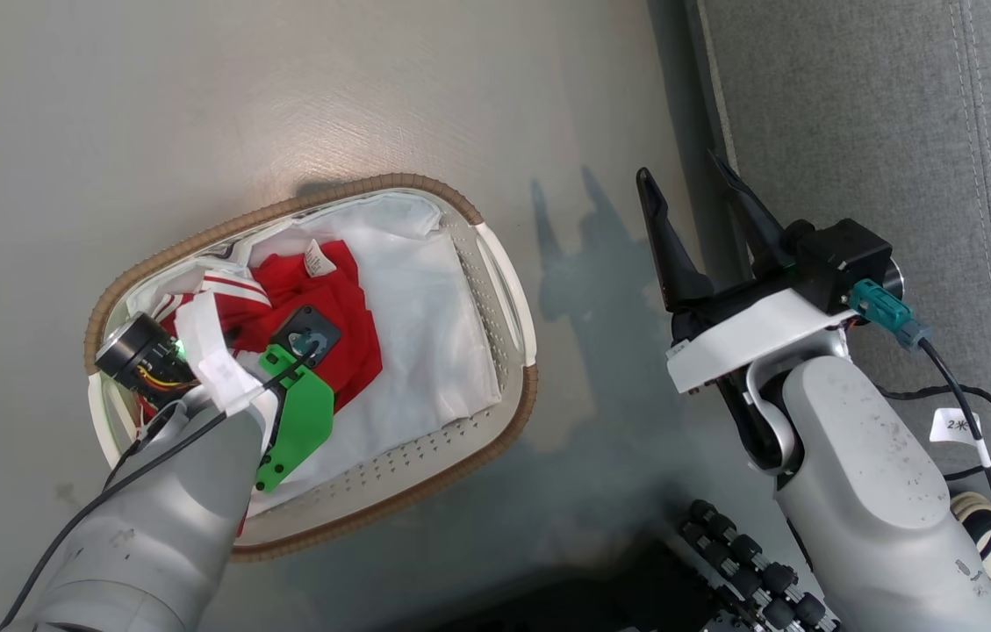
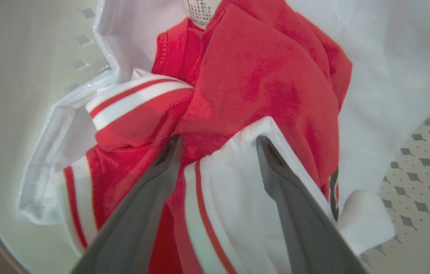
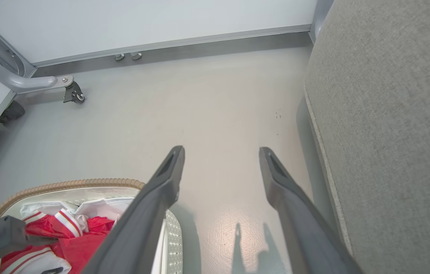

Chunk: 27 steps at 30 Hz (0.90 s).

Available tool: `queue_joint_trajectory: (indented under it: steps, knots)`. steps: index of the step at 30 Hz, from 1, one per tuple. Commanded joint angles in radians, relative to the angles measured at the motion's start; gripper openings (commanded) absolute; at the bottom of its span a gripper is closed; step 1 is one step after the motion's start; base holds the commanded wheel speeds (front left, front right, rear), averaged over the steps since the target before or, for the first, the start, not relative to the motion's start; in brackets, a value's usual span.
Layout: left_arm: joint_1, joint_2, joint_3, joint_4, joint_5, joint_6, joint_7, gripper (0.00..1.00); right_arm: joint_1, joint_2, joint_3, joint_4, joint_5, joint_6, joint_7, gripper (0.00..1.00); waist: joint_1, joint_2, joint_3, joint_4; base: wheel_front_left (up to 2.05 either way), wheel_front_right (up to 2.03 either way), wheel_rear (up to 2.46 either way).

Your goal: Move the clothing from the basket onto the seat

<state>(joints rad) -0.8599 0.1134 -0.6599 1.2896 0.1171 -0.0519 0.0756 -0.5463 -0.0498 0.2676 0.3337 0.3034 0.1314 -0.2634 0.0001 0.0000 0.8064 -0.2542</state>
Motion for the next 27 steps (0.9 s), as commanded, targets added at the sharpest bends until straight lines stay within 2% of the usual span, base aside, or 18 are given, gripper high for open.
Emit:
queue_joint_trajectory:
  steps: [1, 6, 14, 27]
  knots:
    - [-0.018, 0.001, -0.005, 0.001, 0.003, 0.000, 0.018, 1.00, -0.015, -0.003, 0.001, 0.004, 0.006, -0.001, -0.002, 1.00, -0.0001, 0.0000, 0.004, -0.001, 0.00, 0.00, 0.00]
    - [-0.018, -0.009, -0.007, 0.002, -0.014, 0.004, 0.076, 1.00, -0.018, -0.003, 0.000, 0.004, 0.011, -0.001, -0.002, 1.00, -0.0001, 0.0000, 0.021, -0.004, 0.00, 0.00, 0.00]
    - [-0.018, -0.008, -0.033, 0.002, -0.016, -0.019, 0.190, 1.00, -0.027, -0.003, 0.006, 0.007, 0.016, -0.001, -0.002, 1.00, -0.0001, 0.0000, 0.050, -0.001, 0.00, 0.00, 0.00]
    - [-0.053, -0.013, -0.066, 0.002, -0.022, -0.014, 0.176, 1.00, -0.040, -0.003, 0.000, -0.001, 0.013, -0.001, -0.002, 1.00, -0.0001, 0.0000, 0.097, 0.006, 0.00, 0.00, 0.00]
